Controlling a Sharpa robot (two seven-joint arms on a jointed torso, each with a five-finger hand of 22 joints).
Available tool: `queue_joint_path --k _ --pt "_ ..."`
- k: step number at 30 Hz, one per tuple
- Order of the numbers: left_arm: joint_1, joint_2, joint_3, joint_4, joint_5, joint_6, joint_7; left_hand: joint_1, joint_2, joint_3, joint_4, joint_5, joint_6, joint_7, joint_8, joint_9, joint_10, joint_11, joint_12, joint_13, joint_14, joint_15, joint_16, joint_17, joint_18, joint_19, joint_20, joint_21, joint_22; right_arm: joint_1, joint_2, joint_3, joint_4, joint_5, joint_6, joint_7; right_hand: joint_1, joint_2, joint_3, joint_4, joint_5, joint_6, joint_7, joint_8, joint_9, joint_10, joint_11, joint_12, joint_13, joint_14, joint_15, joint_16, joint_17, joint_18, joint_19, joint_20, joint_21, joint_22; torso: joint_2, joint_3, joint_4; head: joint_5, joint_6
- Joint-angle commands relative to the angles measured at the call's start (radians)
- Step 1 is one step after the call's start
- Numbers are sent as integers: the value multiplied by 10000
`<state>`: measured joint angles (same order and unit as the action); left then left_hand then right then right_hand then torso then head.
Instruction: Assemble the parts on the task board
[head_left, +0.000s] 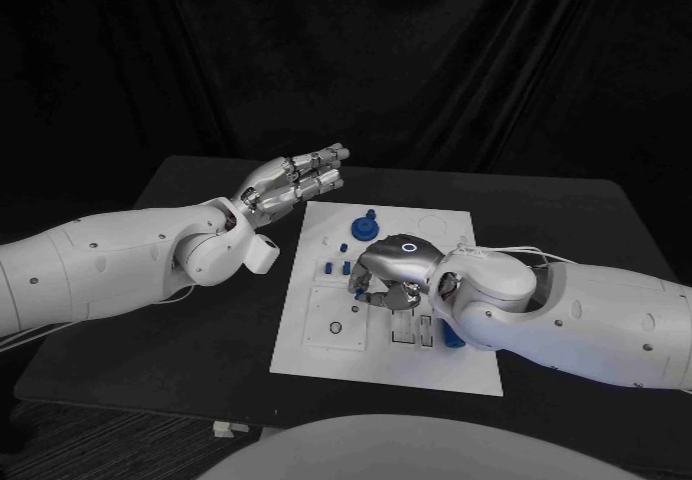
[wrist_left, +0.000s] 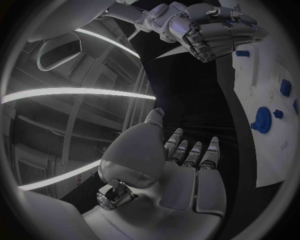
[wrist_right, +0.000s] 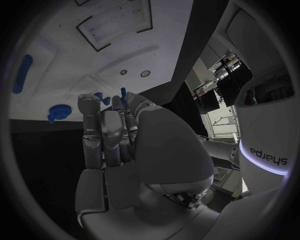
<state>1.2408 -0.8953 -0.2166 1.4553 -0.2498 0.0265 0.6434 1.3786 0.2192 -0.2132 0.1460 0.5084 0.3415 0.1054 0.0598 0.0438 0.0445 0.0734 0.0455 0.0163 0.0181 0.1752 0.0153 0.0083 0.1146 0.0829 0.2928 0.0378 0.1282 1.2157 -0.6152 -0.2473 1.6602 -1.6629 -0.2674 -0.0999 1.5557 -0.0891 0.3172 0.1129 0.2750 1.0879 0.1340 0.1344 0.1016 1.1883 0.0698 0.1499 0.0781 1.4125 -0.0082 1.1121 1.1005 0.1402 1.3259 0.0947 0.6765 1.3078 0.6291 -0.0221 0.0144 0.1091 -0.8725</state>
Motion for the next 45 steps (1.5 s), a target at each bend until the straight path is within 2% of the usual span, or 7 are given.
queue_joint_path --k 1,7,13,21,25,28,45 --pt "-16 31 10 7 74 104 224 -9 85 -9 -36 -3 15 29 53 -2 -14 44 46 5 0 -102 -18 -9 -57 -60 -5 -52 -23 -115 101 7 -92 -214 -7 85 36 -29 -19 -46 35 59 22 -60 -10 50 32 -58 0 94 2 44 14 -56 68 -24 36 871 0 -9 -1 22 -1" --pt "-19 24 10 11 74 103 229 -1 120 10 -47 18 96 69 85 8 -17 79 46 5 -11 -114 -24 -12 -60 -90 -7 -69 -65 -287 322 8 -344 -232 26 78 28 -37 -20 -47 43 58 23 -67 -12 56 32 -67 -5 111 3 83 52 -61 78 -24 73 877 23 4 24 -28 -1" --pt "-20 11 10 19 74 98 235 -11 128 8 -44 13 86 84 90 6 -20 92 45 4 -25 -139 -34 -17 -62 -125 -10 -86 -115 -404 459 8 -567 -237 51 66 25 -44 -19 -49 50 55 23 -73 -15 58 33 -75 -9 118 4 103 70 -65 85 -24 100 882 39 10 16 11 -1" --pt "-23 13 10 1 74 127 228 -13 132 10 -45 14 92 90 95 6 -23 99 42 3 -30 -152 -37 -19 -64 -139 -13 -93 -132 -488 568 8 -776 -238 216 17 31 -51 -12 -61 70 52 23 -83 -19 65 32 -88 -16 130 3 129 94 -67 90 -24 119 884 41 -19 4 33 -1" --pt "-26 13 10 -4 74 142 218 -12 134 11 -46 15 88 92 94 5 -25 100 41 3 -27 -153 -35 -17 -64 -138 -13 -92 -129 -514 573 8 -817 -238 311 -7 31 -51 -12 -61 70 52 23 -83 -19 65 32 -88 -16 130 3 129 94 -67 90 -24 119 884 37 1 23 14 -1" --pt "-28 11 10 -12 74 147 213 -12 134 11 -46 15 88 92 94 5 -25 100 41 3 -27 -153 -35 -17 -64 -138 -13 -92 -129 -523 563 7 -822 -238 378 -25 34 -54 -8 -67 76 53 24 -87 -20 68 33 -94 -19 123 3 107 70 -61 80 -25 83 876 43 -1 34 8 -1" --pt "-39 55 10 -73 74 174 190 -10 138 14 -50 16 86 96 96 5 -25 104 42 3 -21 -146 -30 -14 -64 -141 -12 -95 -133 -545 482 6 -737 -238 448 -57 31 -59 -6 -71 79 53 27 -93 -23 73 35 -102 -24 107 4 65 26 -52 64 -25 31 865 -6 5 2 94 -1"
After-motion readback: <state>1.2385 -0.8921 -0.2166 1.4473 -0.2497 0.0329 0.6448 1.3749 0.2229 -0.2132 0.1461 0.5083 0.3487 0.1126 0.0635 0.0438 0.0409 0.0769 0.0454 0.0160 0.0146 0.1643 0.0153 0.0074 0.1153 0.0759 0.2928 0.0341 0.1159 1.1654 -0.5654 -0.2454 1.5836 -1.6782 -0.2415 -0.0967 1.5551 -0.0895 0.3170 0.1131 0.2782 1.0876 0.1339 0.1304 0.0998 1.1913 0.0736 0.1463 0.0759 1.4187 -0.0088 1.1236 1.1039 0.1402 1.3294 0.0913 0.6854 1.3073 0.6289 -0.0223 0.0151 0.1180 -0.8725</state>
